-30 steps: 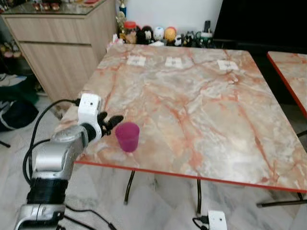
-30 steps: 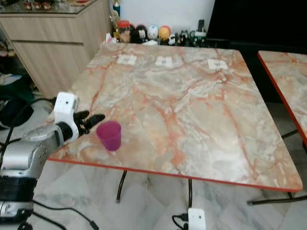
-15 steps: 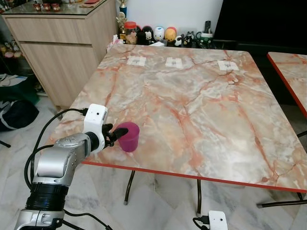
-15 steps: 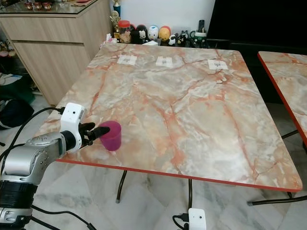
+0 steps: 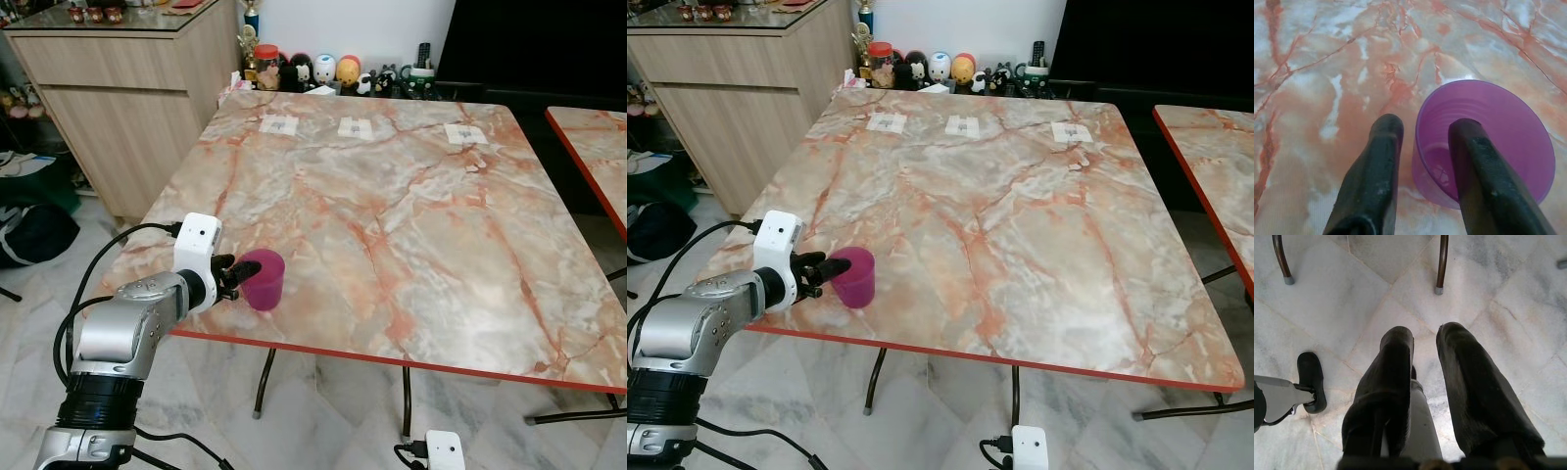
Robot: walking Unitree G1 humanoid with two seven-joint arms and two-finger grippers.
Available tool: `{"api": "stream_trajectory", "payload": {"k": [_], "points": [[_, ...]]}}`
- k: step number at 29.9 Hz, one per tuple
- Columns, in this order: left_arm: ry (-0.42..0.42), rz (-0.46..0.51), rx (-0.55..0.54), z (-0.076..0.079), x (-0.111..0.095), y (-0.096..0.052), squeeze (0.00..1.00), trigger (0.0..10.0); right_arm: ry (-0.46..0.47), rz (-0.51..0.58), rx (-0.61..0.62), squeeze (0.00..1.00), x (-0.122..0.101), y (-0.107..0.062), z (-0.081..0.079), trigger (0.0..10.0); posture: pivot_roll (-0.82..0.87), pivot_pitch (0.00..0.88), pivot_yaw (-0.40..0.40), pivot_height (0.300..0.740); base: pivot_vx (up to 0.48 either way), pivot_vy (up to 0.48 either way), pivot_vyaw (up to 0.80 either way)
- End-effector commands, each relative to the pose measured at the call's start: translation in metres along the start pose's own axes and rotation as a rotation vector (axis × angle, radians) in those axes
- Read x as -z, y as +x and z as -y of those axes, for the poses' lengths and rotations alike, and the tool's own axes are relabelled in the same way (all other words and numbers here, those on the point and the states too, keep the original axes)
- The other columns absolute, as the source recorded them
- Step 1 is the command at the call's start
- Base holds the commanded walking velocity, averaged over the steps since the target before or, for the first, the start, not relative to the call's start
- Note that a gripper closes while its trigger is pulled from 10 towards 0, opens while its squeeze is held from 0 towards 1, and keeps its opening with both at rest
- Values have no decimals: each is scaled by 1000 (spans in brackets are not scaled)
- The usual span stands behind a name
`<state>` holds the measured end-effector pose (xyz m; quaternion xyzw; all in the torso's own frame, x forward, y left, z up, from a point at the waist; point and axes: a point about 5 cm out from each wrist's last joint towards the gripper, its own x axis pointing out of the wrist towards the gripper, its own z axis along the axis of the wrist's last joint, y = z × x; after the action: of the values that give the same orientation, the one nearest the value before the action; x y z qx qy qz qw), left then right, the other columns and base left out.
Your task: Setting the table
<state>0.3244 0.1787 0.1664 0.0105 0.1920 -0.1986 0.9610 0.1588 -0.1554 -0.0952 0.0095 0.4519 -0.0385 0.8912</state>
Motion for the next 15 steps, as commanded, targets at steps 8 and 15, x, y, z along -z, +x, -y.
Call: {"api": "stream_trajectory", "payload": {"k": [8, 15], "points": [[9, 5, -6, 0, -4, -3, 0, 0, 4, -19, -1, 0, 3, 0, -1, 10000, 119, 37, -16, 740, 0, 0, 0], [25, 4, 2, 1, -6, -3, 0, 0, 11, -20, 6, 0, 3, 0, -1, 10000, 119, 45, -17, 740, 0, 0, 0]]}}
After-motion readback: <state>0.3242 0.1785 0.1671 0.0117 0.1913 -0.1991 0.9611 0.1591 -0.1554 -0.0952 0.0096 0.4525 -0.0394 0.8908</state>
